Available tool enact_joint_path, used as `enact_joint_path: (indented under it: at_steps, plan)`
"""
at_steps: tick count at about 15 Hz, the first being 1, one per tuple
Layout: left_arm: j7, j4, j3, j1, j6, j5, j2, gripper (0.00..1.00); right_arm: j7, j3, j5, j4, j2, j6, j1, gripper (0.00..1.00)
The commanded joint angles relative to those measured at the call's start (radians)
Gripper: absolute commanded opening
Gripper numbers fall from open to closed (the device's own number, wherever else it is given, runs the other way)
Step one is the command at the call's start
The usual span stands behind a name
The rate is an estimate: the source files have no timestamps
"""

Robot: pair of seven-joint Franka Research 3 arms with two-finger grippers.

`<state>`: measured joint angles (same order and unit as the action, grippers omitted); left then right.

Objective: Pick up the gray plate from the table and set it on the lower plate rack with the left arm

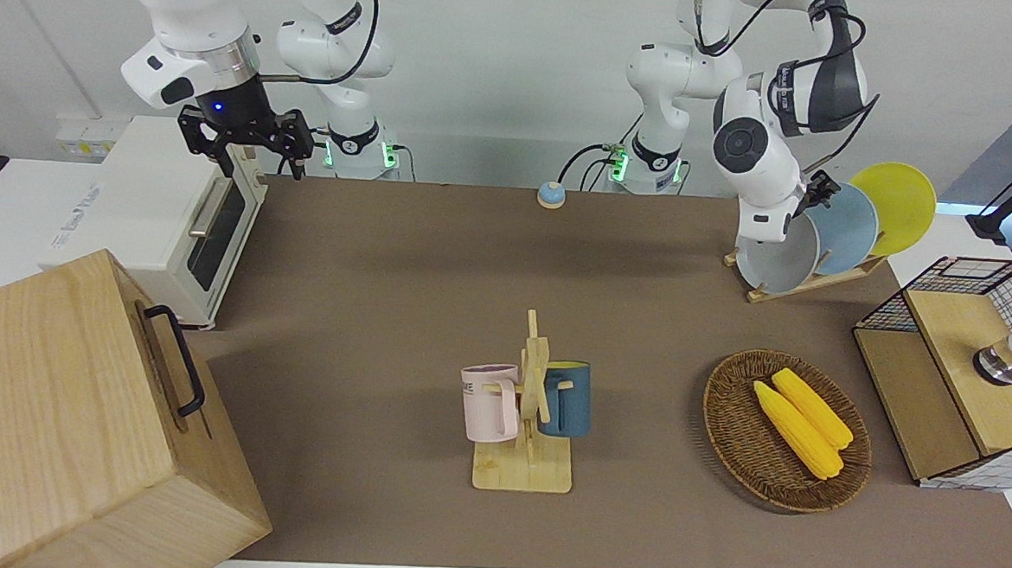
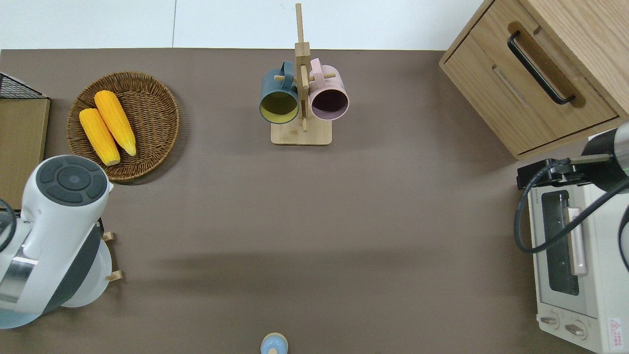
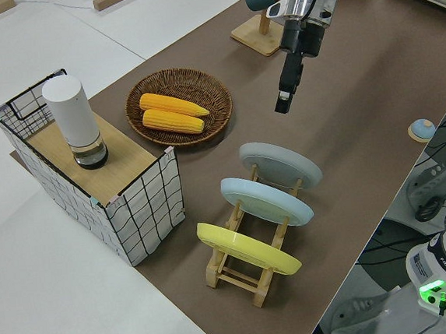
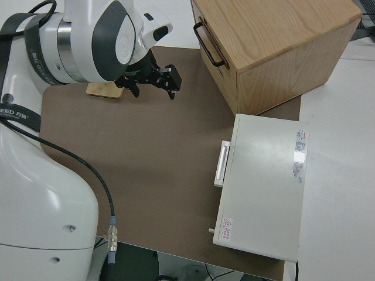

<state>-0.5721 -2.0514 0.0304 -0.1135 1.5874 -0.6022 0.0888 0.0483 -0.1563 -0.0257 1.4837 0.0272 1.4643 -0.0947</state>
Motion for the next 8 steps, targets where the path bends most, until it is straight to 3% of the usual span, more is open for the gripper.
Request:
enact_joint_path:
  at_steps: [1,8]
  plan:
    - [0.050,0.135,-0.007,0.000,-0.001,0.140,-0.047,1.00,0.004,0.006,0.003,-0.006,0.000,-0.001,0.007,0.983]
    - [0.193,0.227,-0.009,-0.002,0.002,0.461,-0.044,1.00,0.004,0.006,0.003,-0.006,0.000,-0.001,0.007,0.983]
